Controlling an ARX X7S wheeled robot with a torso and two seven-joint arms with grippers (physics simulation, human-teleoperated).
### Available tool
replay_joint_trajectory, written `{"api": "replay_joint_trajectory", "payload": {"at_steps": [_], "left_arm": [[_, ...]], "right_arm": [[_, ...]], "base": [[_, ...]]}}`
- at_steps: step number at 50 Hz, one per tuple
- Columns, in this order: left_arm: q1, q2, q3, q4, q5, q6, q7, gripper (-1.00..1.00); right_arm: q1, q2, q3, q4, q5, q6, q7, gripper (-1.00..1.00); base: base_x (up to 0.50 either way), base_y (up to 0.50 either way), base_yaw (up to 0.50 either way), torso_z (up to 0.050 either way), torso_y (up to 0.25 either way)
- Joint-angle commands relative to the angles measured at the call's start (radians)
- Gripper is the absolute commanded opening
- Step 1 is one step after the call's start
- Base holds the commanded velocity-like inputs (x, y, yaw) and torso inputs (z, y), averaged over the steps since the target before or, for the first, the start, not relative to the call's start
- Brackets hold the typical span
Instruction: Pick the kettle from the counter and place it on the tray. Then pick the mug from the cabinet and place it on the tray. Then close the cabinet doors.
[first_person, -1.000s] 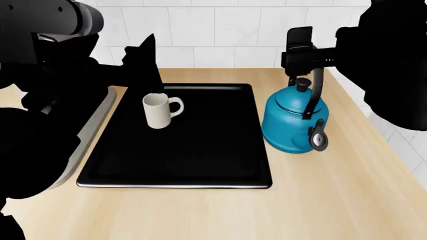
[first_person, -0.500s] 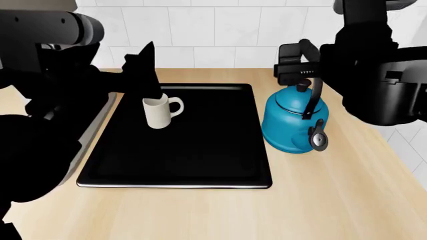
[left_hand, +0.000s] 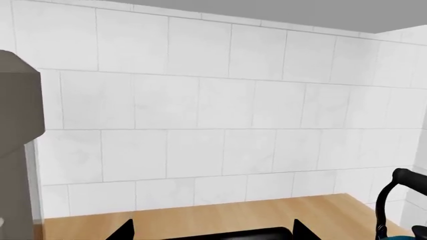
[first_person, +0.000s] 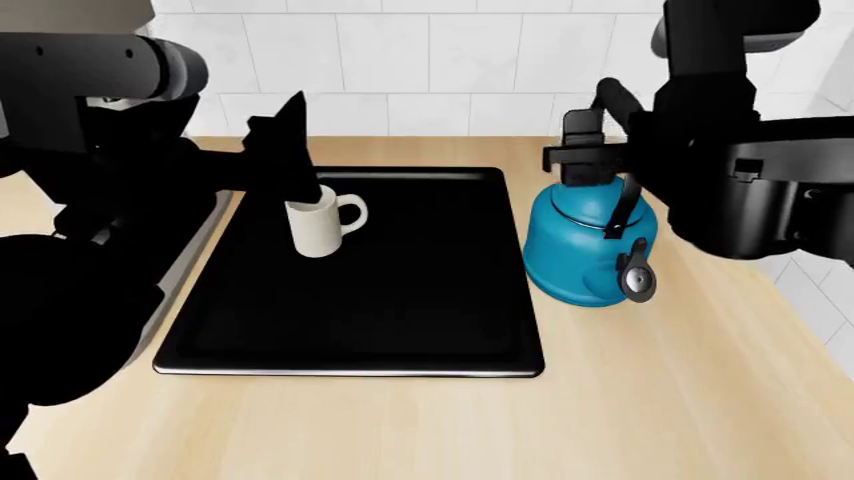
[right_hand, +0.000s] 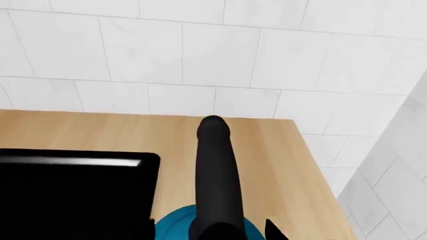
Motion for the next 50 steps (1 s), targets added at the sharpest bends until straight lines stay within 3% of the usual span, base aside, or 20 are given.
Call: {"api": "replay_joint_trajectory", "payload": {"at_steps": [1, 50], "left_arm": [[0.011, -0.006, 0.003, -0.006, 0.012, 0.013, 0.011, 1.00], [0.016, -0.030, -0.012, 0.002, -0.035, 0.024, -0.019, 1.00]], "right_arm": [[-0.007, -0.001, -0.004, -0.002, -0.017, -0.011, -0.008, -1.00], [0.096, 0.085, 0.034, -0.015, 0.051, 0.037, 0.102, -1.00]], "base": [[0.00, 0.00, 0.00, 0.000, 0.000], [0.00, 0.00, 0.00, 0.000, 0.000]]}}
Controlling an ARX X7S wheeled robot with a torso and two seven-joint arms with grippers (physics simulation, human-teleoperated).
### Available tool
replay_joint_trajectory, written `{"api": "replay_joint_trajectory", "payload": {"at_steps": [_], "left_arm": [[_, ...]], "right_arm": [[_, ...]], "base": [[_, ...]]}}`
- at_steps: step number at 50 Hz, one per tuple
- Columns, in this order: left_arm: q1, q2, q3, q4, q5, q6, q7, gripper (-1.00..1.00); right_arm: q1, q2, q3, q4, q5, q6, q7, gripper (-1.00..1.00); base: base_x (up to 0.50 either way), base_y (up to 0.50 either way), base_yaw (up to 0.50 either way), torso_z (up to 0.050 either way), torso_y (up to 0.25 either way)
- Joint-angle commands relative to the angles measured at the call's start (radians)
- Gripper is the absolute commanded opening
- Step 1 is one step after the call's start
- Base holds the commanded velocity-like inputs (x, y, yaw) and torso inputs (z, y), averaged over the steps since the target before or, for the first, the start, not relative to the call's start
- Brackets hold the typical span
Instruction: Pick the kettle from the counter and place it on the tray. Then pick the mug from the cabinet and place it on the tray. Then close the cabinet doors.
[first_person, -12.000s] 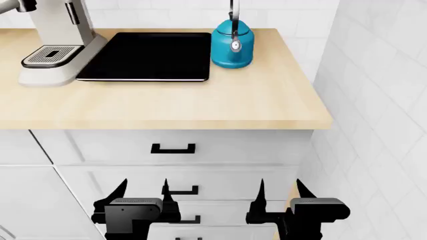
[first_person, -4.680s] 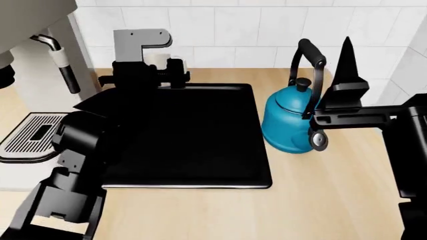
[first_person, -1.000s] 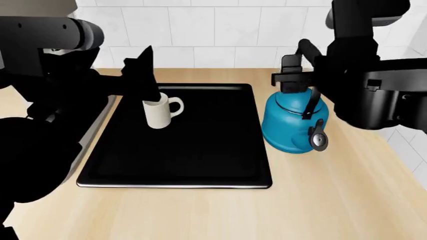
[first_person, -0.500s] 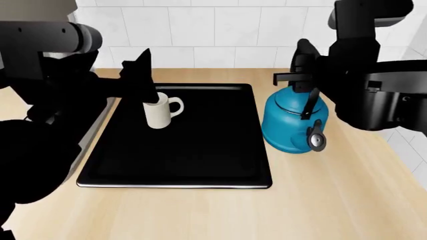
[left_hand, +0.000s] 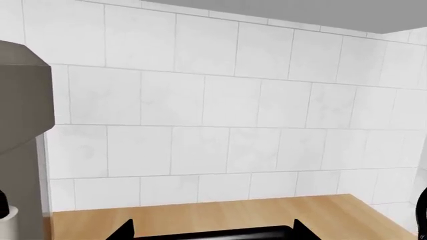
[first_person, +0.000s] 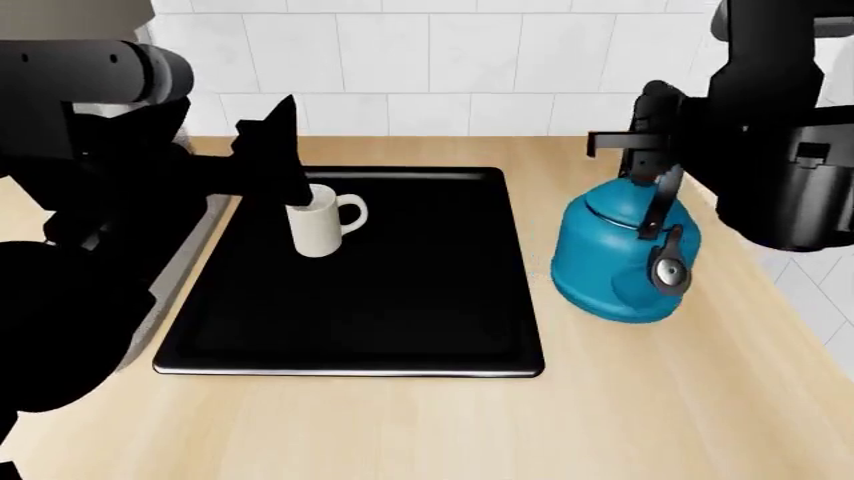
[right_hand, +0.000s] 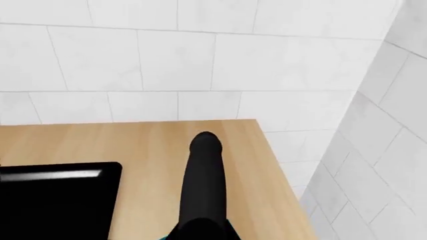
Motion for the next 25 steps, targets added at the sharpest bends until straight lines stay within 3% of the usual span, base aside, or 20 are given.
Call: {"api": "replay_joint_trajectory", "payload": {"at_steps": [1, 25], "left_arm": [[-0.007, -0.006, -0.002, 0.000, -0.013, 0.000, -0.008, 1.00], [-0.009, -0.043, -0.048, 0.035, -0.088, 0.004, -0.039, 1.00]], "right_arm": [[0.072, 0.011, 0.026, -0.015, 0.009, 0.030, 0.032, -1.00], [0.269, -0.137, 0.016, -0.068, 0.053, 0.088, 0.062, -1.00]], "base": [[0.00, 0.00, 0.00, 0.000, 0.000], [0.00, 0.00, 0.00, 0.000, 0.001]]}}
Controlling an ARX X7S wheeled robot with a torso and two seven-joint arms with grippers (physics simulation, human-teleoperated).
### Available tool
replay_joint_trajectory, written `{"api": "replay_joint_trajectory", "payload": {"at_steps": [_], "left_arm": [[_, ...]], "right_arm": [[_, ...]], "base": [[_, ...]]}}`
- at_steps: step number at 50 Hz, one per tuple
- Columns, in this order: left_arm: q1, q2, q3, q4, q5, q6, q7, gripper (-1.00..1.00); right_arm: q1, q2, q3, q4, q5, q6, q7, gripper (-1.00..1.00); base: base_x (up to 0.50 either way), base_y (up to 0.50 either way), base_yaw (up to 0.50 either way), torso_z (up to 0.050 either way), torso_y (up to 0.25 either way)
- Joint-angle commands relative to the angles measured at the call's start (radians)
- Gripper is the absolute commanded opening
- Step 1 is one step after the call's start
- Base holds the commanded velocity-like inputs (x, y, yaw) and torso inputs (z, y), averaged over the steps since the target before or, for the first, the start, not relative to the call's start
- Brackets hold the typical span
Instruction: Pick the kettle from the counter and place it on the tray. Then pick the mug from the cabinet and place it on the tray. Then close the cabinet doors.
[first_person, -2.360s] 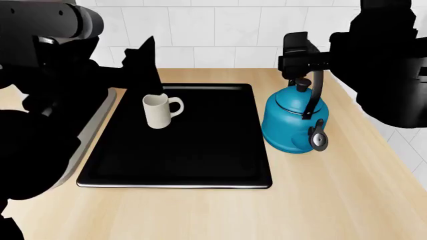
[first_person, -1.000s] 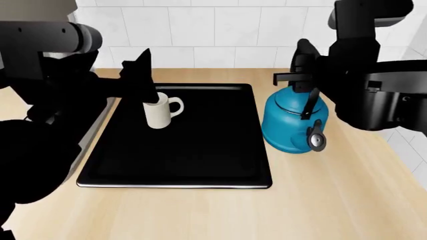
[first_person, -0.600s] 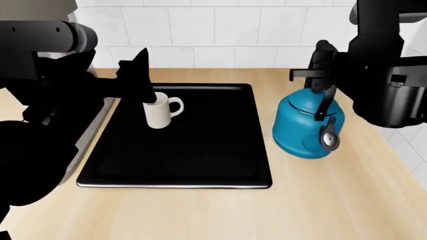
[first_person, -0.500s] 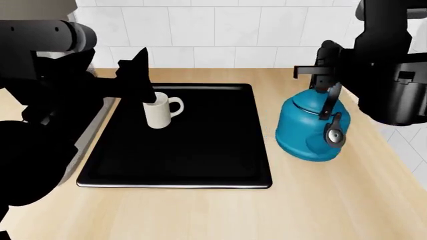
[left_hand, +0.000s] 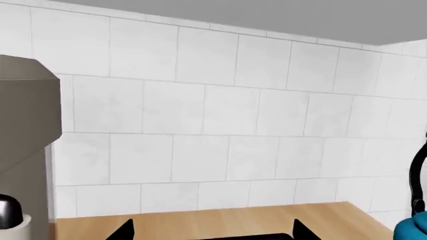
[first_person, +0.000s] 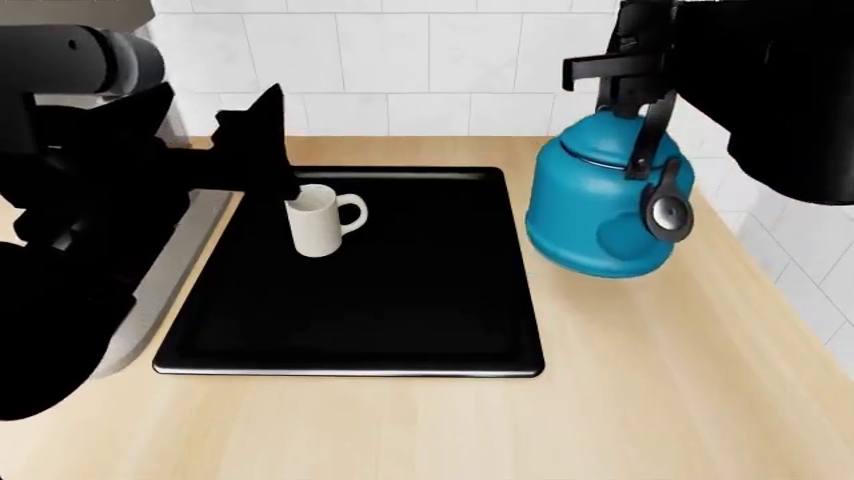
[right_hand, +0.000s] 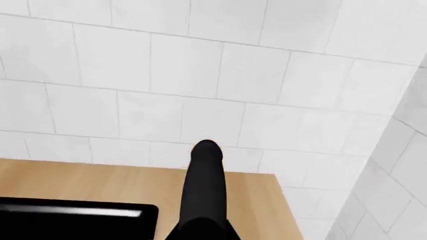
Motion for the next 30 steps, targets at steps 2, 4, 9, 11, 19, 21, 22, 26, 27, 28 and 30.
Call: {"api": "replay_joint_trajectory", "payload": {"at_steps": [2, 4, 9, 11, 19, 21, 22, 26, 27, 28, 30], "left_arm": [[0.002, -0.021, -0.023, 0.018, -0.036, 0.003, -0.015, 1.00], [0.006, -0.025, -0.027, 0.023, -0.041, 0.004, -0.015, 1.00], [0.020, -0.034, -0.036, 0.033, -0.042, 0.010, -0.009, 1.00], [0.023, -0.036, -0.037, 0.034, -0.038, 0.013, -0.006, 1.00], [0.037, -0.050, -0.053, 0.037, -0.049, 0.021, -0.003, 1.00], [0.047, -0.052, -0.056, 0.040, -0.044, 0.025, 0.002, 1.00], [0.052, -0.053, -0.058, 0.041, -0.041, 0.028, 0.005, 1.00], [0.051, -0.058, -0.063, 0.037, -0.046, 0.030, 0.005, 1.00], [0.052, -0.059, -0.063, 0.036, -0.046, 0.031, 0.006, 1.00], [0.050, -0.061, -0.064, 0.033, -0.048, 0.030, 0.005, 1.00], [0.052, -0.062, -0.065, 0.030, -0.046, 0.032, 0.008, 1.00]], "right_arm": [[0.087, -0.093, -0.005, 0.012, -0.060, 0.009, -0.033, -1.00], [0.089, -0.114, -0.012, 0.024, -0.084, 0.001, -0.051, -1.00], [0.082, -0.170, -0.036, 0.058, -0.143, -0.020, -0.099, -1.00], [0.074, -0.190, -0.046, 0.066, -0.158, -0.027, -0.113, -1.00], [0.030, -0.252, -0.081, 0.091, -0.222, -0.067, -0.164, -1.00], [0.018, -0.266, -0.090, 0.097, -0.238, -0.077, -0.176, -1.00], [0.012, -0.273, -0.095, 0.101, -0.246, -0.082, -0.182, -1.00], [-0.015, -0.302, -0.114, 0.122, -0.281, -0.107, -0.207, -1.00], [-0.021, -0.308, -0.119, 0.126, -0.290, -0.112, -0.213, -1.00], [-0.027, -0.314, -0.123, 0.130, -0.296, -0.117, -0.218, -1.00], [-0.037, -0.324, -0.132, 0.140, -0.309, -0.124, -0.228, -1.00]], "base": [[0.00, 0.00, 0.00, 0.000, 0.005], [0.00, 0.00, 0.00, 0.000, 0.000], [0.00, 0.00, 0.00, 0.000, 0.000], [0.00, 0.00, 0.00, 0.000, 0.000], [0.00, 0.00, 0.00, 0.000, 0.001], [0.00, 0.00, 0.00, 0.000, 0.000], [0.00, 0.00, 0.00, 0.000, 0.000], [0.00, 0.00, 0.00, 0.000, 0.003], [0.00, 0.00, 0.00, 0.000, 0.000], [0.00, 0.00, 0.00, 0.000, 0.000], [0.00, 0.00, 0.00, 0.005, 0.000]]}}
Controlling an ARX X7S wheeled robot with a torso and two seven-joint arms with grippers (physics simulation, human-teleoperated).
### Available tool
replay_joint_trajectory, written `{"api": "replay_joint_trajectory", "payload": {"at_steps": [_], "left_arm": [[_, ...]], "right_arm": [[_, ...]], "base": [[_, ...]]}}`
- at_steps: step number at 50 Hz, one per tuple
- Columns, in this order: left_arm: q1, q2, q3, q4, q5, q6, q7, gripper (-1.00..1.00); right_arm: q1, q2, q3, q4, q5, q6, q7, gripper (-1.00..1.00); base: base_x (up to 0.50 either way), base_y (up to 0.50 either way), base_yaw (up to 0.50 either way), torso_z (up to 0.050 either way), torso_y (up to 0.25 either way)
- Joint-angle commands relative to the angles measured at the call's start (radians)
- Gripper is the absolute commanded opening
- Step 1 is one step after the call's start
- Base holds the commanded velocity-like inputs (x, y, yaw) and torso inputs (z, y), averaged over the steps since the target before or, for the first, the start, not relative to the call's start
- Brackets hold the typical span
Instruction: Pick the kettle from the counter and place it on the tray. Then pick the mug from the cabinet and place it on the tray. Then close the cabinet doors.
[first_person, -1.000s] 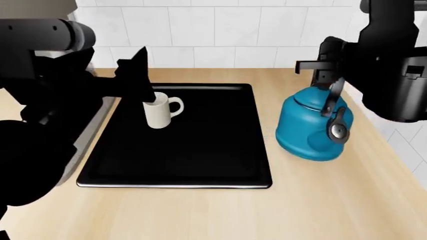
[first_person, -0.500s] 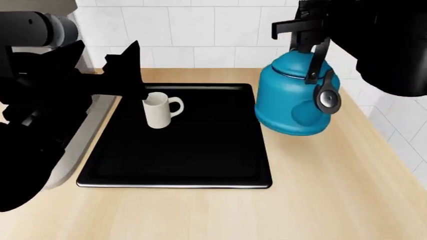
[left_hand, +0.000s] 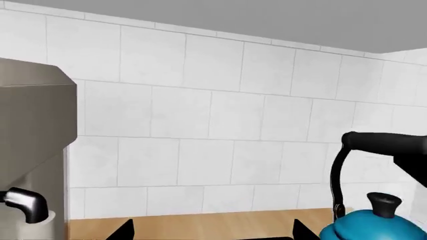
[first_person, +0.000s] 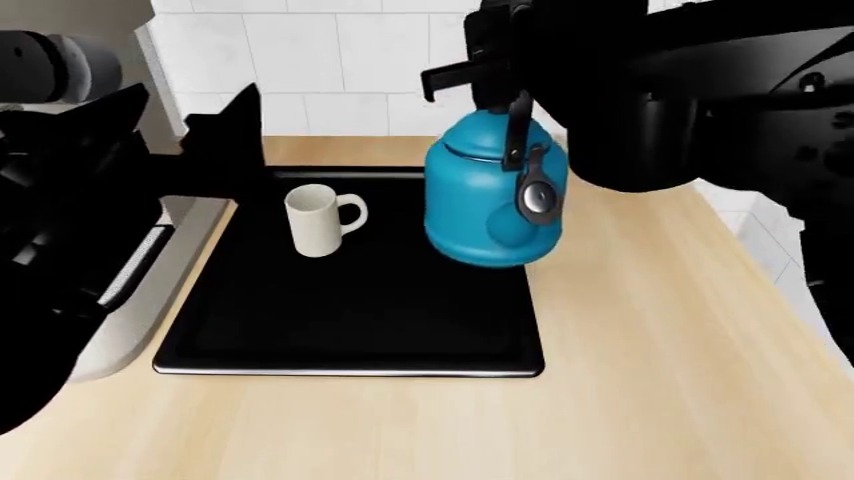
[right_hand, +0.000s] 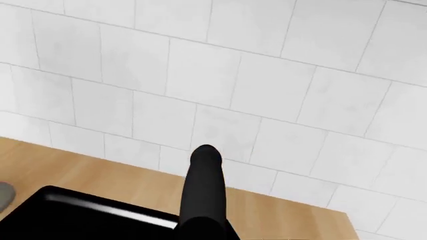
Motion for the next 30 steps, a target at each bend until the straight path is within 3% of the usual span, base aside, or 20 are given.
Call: {"api": "replay_joint_trajectory", "payload": {"at_steps": [1, 30], "left_arm": [[0.022, -0.014, -0.015, -0.002, 0.005, 0.014, 0.014, 1.00], [0.064, -0.030, -0.030, -0.031, 0.037, 0.046, 0.052, 1.00]], "right_arm": [[-0.041, -0.077, -0.036, 0.051, -0.114, -0.048, -0.066, -1.00], [-0.141, -0.141, -0.058, 0.093, -0.190, -0.165, -0.158, -1.00]], "base": [[0.00, 0.00, 0.00, 0.000, 0.000], [0.00, 0.00, 0.00, 0.000, 0.001]]}}
